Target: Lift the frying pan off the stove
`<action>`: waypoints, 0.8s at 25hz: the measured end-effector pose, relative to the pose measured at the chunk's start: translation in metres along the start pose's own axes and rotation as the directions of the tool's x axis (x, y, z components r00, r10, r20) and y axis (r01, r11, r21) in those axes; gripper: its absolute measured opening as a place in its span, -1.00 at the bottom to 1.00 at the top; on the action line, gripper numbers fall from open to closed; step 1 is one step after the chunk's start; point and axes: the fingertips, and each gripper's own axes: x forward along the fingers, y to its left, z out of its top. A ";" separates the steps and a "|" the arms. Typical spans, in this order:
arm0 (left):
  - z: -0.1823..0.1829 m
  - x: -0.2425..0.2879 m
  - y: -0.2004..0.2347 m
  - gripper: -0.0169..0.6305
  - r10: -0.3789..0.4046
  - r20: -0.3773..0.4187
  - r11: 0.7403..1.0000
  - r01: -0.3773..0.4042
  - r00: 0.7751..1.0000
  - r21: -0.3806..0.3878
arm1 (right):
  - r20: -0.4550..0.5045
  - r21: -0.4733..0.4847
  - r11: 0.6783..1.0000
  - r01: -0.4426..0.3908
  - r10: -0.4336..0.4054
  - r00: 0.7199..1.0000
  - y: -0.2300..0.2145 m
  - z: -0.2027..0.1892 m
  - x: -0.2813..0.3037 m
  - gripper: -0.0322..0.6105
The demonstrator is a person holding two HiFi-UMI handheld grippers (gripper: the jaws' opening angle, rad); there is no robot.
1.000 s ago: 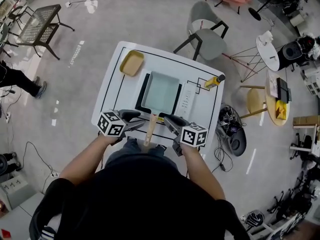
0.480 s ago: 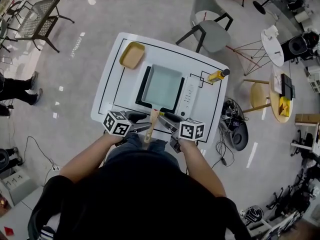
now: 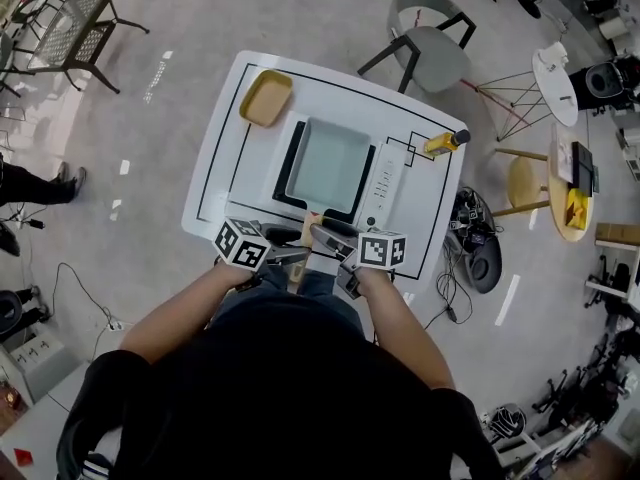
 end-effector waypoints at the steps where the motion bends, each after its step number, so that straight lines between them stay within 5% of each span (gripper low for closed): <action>1: -0.002 0.002 0.000 -0.27 -0.007 -0.005 1.000 0.007 1.000 -0.007 | -0.003 0.009 1.000 -0.011 0.011 1.000 0.001 -0.001 0.002 -0.12; 20: -0.016 0.022 -0.013 -0.41 -0.144 -0.045 0.983 0.138 0.988 -0.118 | -0.018 0.223 0.960 -0.172 0.180 0.984 0.001 -0.009 0.033 -0.22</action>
